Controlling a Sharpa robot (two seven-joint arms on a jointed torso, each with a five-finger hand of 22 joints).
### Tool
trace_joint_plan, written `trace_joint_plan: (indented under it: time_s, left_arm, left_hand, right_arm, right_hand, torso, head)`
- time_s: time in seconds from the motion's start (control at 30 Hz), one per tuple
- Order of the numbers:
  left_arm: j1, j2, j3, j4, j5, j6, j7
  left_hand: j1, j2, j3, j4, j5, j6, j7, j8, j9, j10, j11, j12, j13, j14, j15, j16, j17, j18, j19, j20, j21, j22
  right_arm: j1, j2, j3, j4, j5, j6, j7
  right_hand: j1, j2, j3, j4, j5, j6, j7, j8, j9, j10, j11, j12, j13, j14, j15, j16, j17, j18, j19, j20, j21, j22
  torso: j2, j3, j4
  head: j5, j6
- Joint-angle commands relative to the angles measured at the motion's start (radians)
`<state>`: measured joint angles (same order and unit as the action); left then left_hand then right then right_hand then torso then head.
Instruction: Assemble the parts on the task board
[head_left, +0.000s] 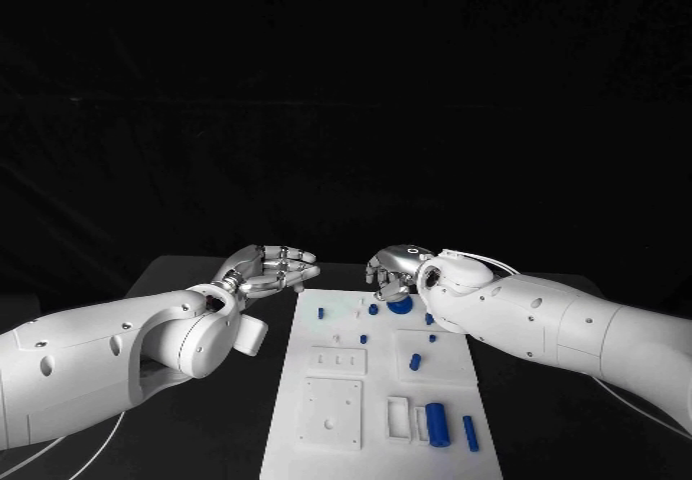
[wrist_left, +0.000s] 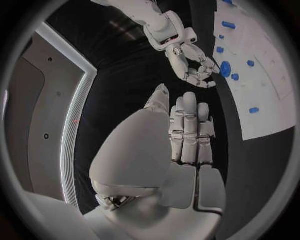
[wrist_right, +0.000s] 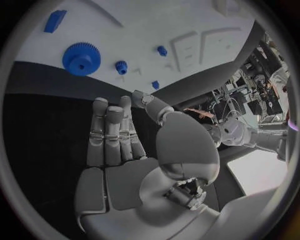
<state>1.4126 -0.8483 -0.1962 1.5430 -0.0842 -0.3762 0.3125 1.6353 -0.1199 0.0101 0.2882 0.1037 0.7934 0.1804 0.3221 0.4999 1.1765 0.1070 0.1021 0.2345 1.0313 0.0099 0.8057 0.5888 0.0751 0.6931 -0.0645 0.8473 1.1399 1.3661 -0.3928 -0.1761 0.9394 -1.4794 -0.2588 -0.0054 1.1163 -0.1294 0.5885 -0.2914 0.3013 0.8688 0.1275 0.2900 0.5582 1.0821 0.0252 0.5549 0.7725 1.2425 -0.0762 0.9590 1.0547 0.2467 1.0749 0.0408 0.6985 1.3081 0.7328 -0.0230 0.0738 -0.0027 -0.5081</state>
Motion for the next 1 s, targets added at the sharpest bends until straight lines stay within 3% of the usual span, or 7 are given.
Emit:
trace_joint_plan:
  time_s: [0.03,0.13,0.4,0.5,0.73,1.0]
  left_arm:
    - [0.006,-0.005,0.001,0.014,-0.01,0.01,0.013]
    - [0.008,-0.011,0.001,0.022,-0.011,0.011,0.012]
    - [0.009,-0.015,0.001,0.023,-0.011,0.011,0.012]
    - [0.009,-0.016,0.001,0.023,-0.011,0.011,0.012]
    - [0.011,-0.018,0.001,0.03,-0.011,0.011,0.013]
    - [0.014,-0.021,0.001,0.041,-0.011,0.013,0.011]
  left_hand:
    - [-0.005,-0.002,-0.002,0.001,0.005,0.005,0.001,-0.005,0.001,-0.003,0.007,-0.005,0.001,-0.002,0.002,-0.004,-0.003,-0.018,-0.005,-0.003,-0.005,-0.002]
    - [-0.004,-0.003,-0.002,0.001,0.005,0.005,0.001,-0.006,0.002,-0.003,0.007,-0.006,0.002,-0.001,0.002,-0.007,-0.005,-0.019,-0.005,-0.004,-0.005,-0.002]
    - [-0.005,-0.003,-0.002,0.001,0.005,0.006,0.001,-0.006,0.003,-0.003,0.008,-0.008,0.003,0.001,0.002,-0.01,-0.008,-0.021,-0.006,-0.005,-0.006,-0.004]
    - [-0.005,-0.003,-0.002,0.001,0.005,0.006,0.001,-0.007,0.003,-0.003,0.008,-0.008,0.003,0.001,0.002,-0.011,-0.008,-0.021,-0.006,-0.005,-0.006,-0.004]
    - [-0.005,-0.003,-0.002,0.001,0.005,0.006,0.001,-0.007,0.003,-0.003,0.008,-0.009,0.004,0.002,0.002,-0.012,-0.009,-0.022,-0.005,-0.006,-0.006,-0.005]
    - [-0.006,-0.003,-0.002,0.001,0.004,0.006,0.001,-0.008,0.003,-0.003,0.008,-0.01,0.004,0.003,0.003,-0.014,-0.011,-0.023,-0.005,-0.007,-0.007,-0.005]
  right_arm:
    - [-0.002,-0.006,0.0,0.011,-0.059,0.003,-0.029]
    - [-0.002,-0.022,0.0,0.039,-0.09,0.003,-0.05]
    - [-0.002,-0.041,0.0,0.069,-0.13,-0.002,-0.109]
    - [-0.002,-0.043,0.0,0.079,-0.135,0.008,-0.119]
    - [-0.013,-0.023,0.0,0.051,-0.135,-0.028,-0.123]
    - [-0.017,-0.019,0.0,0.042,-0.136,-0.047,-0.13]
  right_hand:
    - [0.0,-0.01,0.013,0.0,-0.008,0.018,0.023,-0.004,0.0,-0.007,0.017,-0.049,-0.049,0.005,0.008,-0.004,-0.009,0.015,0.001,0.001,-0.005,0.016]
    - [0.003,-0.013,0.033,-0.001,-0.013,0.026,0.024,-0.006,0.001,0.011,0.02,-0.117,-0.116,0.008,0.011,-0.007,-0.023,0.015,0.004,0.001,-0.009,0.016]
    - [-0.005,-0.042,0.069,0.0,-0.037,0.041,0.03,-0.009,0.004,0.03,0.037,-0.261,-0.244,0.007,0.028,-0.013,-0.057,0.015,0.004,0.006,-0.02,0.016]
    - [-0.014,-0.052,0.076,0.002,-0.049,0.043,0.03,-0.01,0.004,-0.013,0.057,-0.315,-0.277,-0.001,0.046,-0.016,-0.064,0.015,-0.003,0.01,-0.027,0.015]
    - [-0.011,-0.058,0.105,0.005,-0.085,0.042,0.032,-0.015,0.003,-0.021,0.079,-0.4,-0.351,-0.006,0.066,-0.005,-0.078,0.015,-0.001,0.013,-0.032,0.017]
    - [-0.01,-0.059,0.142,0.006,-0.144,0.063,0.024,-0.01,0.005,0.001,0.081,-0.435,-0.394,-0.012,0.069,0.003,-0.092,0.015,-0.001,0.015,-0.036,0.018]
  torso:
    - [0.017,-0.0036,0.0065]
    - [0.025,-0.0051,0.0076]
    - [0.029,-0.0063,0.0056]
    - [0.031,-0.0061,0.0058]
    - [0.033,-0.0045,0.0065]
    - [0.039,-0.0053,0.0153]
  head:
    - [-0.002,0.002]
    - [-0.001,0.002]
    - [-0.002,0.003]
    - [-0.003,0.003]
    - [-0.002,0.008]
    - [0.001,0.008]
